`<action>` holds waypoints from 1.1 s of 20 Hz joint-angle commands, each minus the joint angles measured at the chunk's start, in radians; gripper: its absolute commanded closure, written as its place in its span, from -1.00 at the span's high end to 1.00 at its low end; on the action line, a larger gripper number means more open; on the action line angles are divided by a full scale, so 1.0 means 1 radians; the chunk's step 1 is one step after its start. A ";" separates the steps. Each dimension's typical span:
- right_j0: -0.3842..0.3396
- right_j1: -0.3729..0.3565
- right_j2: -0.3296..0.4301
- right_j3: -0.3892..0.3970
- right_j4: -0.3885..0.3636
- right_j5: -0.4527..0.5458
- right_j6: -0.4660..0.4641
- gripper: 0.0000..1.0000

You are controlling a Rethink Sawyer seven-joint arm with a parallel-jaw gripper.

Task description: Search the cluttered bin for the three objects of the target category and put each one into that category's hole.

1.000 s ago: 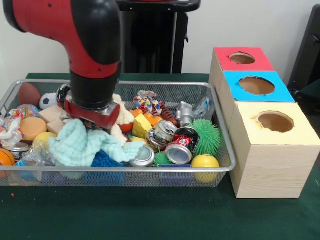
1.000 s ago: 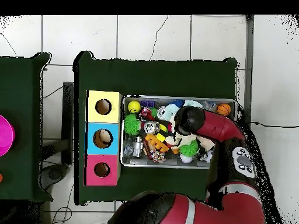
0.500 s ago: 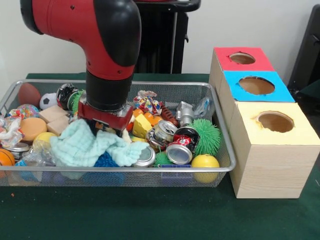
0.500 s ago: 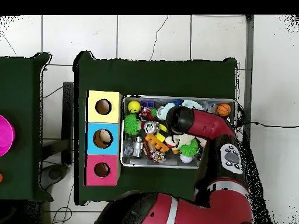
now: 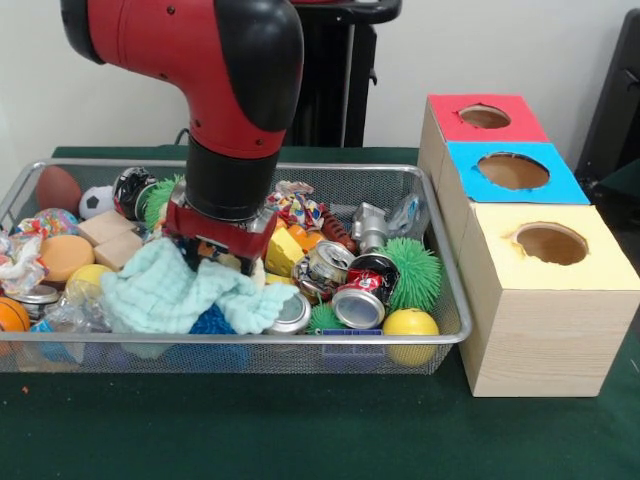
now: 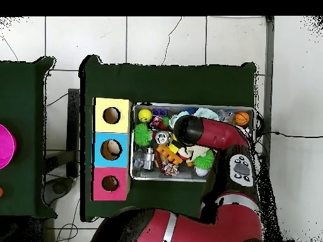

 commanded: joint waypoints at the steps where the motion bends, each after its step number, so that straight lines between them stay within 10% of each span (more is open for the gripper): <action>1: 0.024 0.052 0.025 0.023 -0.001 -0.042 0.163 1.00; 14: 0.107 -0.165 -0.019 0.165 0.091 0.149 0.195 1.00; 22: 0.136 -0.109 -0.042 0.121 0.110 0.126 0.221 1.00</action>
